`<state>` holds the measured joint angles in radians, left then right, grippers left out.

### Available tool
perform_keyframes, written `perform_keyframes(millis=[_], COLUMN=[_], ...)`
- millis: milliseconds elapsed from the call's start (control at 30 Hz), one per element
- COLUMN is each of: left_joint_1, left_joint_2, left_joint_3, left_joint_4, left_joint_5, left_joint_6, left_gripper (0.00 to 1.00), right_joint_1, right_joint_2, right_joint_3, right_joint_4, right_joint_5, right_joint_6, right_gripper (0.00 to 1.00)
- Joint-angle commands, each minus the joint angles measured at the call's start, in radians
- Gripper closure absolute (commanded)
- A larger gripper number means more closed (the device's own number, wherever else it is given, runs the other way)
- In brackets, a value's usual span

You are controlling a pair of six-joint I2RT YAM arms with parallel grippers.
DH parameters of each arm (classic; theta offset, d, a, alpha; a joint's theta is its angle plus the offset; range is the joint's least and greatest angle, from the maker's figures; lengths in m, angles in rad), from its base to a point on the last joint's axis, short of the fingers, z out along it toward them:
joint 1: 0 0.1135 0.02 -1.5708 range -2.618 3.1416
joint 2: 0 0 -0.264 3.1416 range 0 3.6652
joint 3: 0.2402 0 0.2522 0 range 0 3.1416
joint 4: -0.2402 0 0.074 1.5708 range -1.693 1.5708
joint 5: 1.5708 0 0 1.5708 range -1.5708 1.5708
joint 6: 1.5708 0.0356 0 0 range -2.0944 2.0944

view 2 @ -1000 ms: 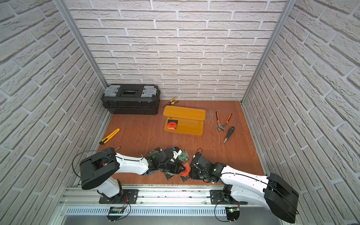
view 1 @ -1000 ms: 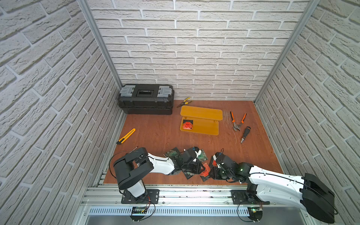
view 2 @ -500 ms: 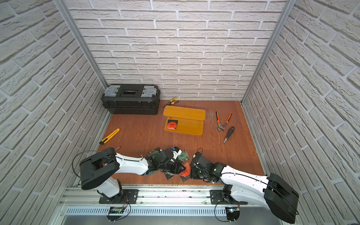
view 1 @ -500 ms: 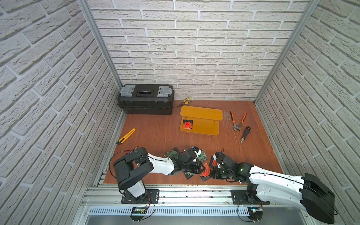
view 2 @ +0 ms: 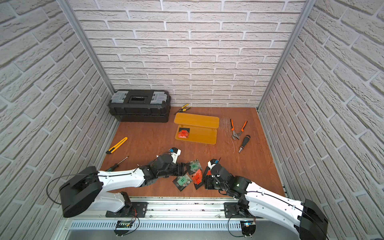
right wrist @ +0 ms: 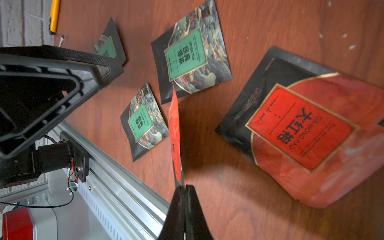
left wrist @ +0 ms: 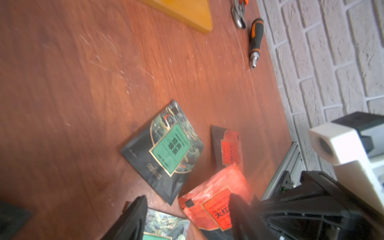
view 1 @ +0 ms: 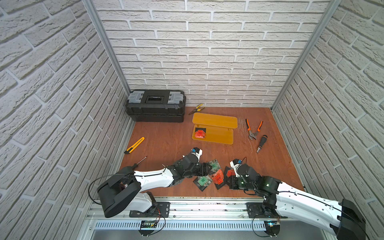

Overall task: Place the tea bags on the shelf by color
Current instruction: Pick up the tea bag from the center of the board.

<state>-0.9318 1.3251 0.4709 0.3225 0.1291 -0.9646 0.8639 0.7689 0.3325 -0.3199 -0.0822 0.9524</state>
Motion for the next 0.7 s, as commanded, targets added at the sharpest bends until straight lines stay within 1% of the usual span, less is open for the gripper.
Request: perform_keyframes(millis=[0, 133, 233, 333, 533, 667], left_joint_1=[0.026, 0.04, 0.048, 0.055, 0.057, 0.057], left_joint_2=[-0.062, -0.131, -0.179, -0.218, -0.26, -0.271], left_joint_3=[-0.022, -0.045, -0.079, -0.112, -0.167, -0.206], left_joint_4=[-0.03, -0.049, -0.032, -0.002, 0.084, 0.167], left_joint_5=[-0.032, -0.051, -0.065, -0.068, -0.068, -0.074], left_joint_6=[0.009, -0.004, -0.025, -0.045, -0.084, -0.123], left_gripper=[0.25, 0.18, 0.15, 0.14, 0.13, 0.13], right_joint_1=[-0.005, -0.006, -0.006, -0.008, -0.008, -0.008], right_joint_2=[-0.055, -0.108, -0.134, -0.142, -0.094, -0.048], right_joint_3=[0.003, 0.022, 0.032, 0.031, 0.05, 0.047], right_joint_4=[-0.002, -0.014, -0.01, 0.038, 0.145, 0.258], right_joint_5=[0.053, 0.084, 0.111, 0.129, 0.151, 0.164], right_joint_6=[-0.01, -0.012, -0.011, -0.004, 0.011, 0.059], right_gripper=[0.98, 0.97, 0.97, 0.97, 0.97, 0.97])
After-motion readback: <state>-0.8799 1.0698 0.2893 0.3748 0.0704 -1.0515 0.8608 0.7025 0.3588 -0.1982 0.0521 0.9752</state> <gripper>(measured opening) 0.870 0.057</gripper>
